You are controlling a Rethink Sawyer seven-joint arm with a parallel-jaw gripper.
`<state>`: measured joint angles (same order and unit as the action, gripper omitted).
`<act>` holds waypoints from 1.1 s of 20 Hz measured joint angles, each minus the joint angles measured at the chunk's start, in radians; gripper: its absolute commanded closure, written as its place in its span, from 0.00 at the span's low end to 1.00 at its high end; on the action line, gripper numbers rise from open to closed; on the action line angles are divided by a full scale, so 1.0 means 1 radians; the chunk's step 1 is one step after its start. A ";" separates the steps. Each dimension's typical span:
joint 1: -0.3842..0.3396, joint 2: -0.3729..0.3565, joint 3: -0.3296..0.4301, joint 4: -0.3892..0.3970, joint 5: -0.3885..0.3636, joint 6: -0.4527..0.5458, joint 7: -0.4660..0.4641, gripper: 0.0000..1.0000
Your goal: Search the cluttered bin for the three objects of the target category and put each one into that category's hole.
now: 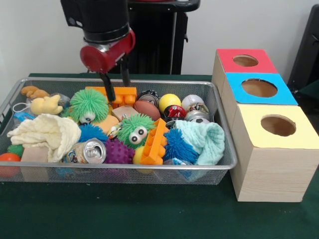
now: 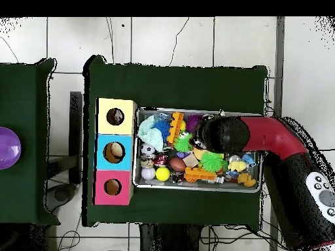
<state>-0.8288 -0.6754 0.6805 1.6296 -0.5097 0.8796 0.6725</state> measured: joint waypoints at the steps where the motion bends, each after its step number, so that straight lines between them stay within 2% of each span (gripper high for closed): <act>1: 0.001 0.005 0.004 0.000 0.000 -0.001 0.000 0.00; 11: -0.026 0.072 0.046 0.000 -0.058 -0.001 -0.004 0.00; 22: -0.129 0.125 0.046 -0.011 -0.138 -0.001 -0.010 0.00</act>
<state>-0.9574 -0.5501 0.7262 1.6181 -0.6473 0.8789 0.6624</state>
